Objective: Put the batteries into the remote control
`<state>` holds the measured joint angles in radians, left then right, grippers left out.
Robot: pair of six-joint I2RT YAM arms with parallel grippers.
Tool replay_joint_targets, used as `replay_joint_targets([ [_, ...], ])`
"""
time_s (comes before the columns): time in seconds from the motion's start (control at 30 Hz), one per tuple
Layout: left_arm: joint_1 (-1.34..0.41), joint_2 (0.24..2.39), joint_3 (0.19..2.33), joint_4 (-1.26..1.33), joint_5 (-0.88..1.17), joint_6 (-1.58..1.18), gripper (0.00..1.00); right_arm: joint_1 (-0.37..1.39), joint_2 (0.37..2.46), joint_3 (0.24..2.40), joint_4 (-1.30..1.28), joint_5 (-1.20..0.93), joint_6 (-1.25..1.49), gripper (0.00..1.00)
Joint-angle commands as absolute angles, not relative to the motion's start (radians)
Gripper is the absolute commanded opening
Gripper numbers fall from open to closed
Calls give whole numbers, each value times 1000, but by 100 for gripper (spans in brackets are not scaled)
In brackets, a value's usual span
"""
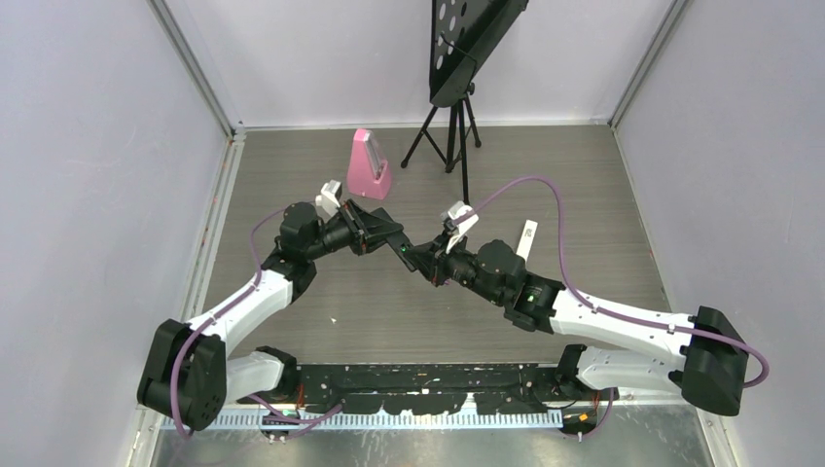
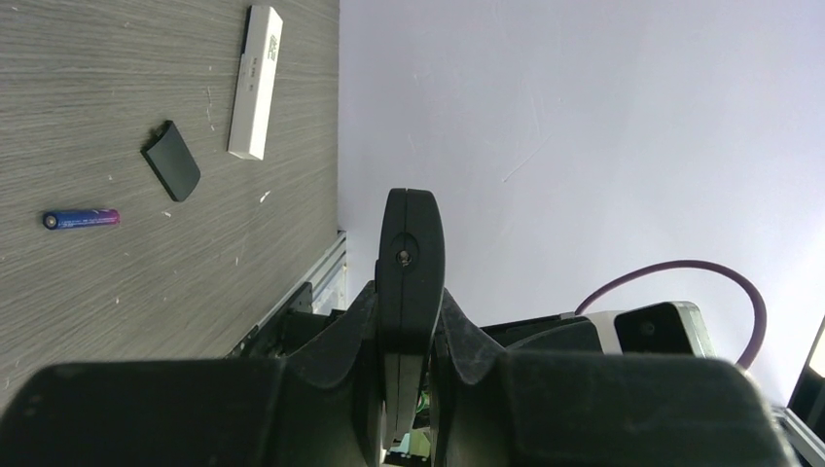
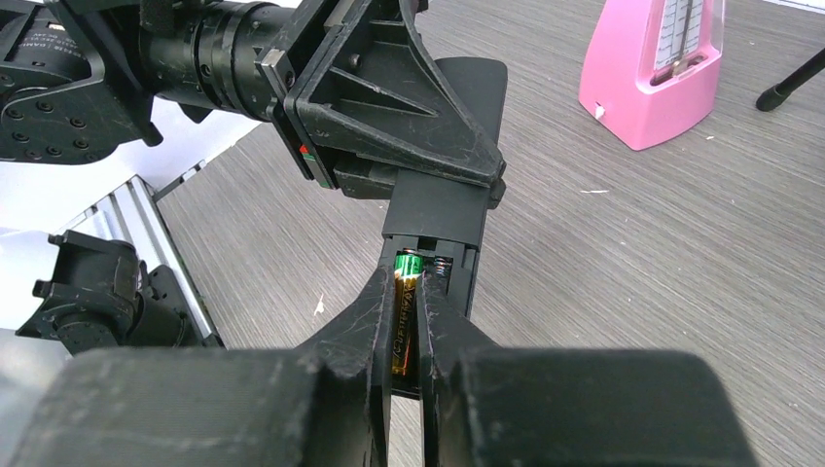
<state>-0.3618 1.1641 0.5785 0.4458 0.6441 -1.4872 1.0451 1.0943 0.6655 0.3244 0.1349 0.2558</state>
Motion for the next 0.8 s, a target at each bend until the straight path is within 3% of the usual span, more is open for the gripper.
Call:
replay_joint_targets([
  [0.0,-302,1107,636,696,548,-1582,0,1071,1114,599,-47,26,226,4],
  [0.47,-285,1060,703,707,627,-1504,0,1071,1234,672,-128,91,233,1],
  [0.77,-285,1030,722,666,692,-1481,0,1074,1343,744,-136,169,246,11],
])
